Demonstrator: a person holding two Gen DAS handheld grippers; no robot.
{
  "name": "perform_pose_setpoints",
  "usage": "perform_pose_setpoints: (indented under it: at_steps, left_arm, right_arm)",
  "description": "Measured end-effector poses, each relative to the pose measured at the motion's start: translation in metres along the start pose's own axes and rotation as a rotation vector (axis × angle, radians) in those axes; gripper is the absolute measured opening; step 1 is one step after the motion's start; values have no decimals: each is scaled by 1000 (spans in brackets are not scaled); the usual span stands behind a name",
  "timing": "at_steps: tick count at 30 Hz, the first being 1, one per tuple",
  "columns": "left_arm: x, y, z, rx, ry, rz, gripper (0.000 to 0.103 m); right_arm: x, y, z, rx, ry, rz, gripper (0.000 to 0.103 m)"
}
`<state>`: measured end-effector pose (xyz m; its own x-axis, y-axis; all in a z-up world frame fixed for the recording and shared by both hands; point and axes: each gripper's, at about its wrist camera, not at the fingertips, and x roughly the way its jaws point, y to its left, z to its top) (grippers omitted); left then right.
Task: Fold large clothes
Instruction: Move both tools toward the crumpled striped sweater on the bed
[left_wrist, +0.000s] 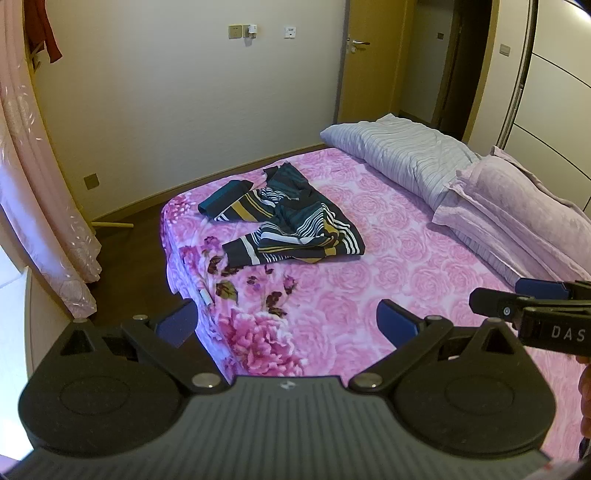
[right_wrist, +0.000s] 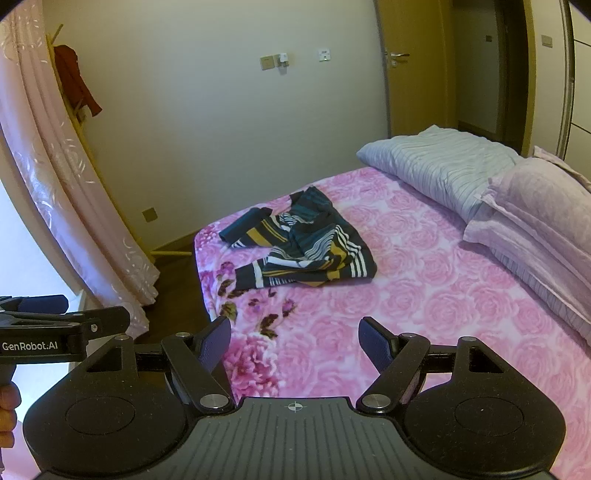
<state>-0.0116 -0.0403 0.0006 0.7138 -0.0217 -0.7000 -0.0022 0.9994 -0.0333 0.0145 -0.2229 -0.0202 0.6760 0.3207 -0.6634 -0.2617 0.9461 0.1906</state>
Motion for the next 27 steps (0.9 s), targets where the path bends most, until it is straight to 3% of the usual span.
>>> perform_pose_setpoints:
  at_steps: [27]
  left_arm:
    - [-1, -40, -10, -31, 7, 70, 102]
  right_arm:
    - [-4, -42, -4, -23, 12, 62, 73]
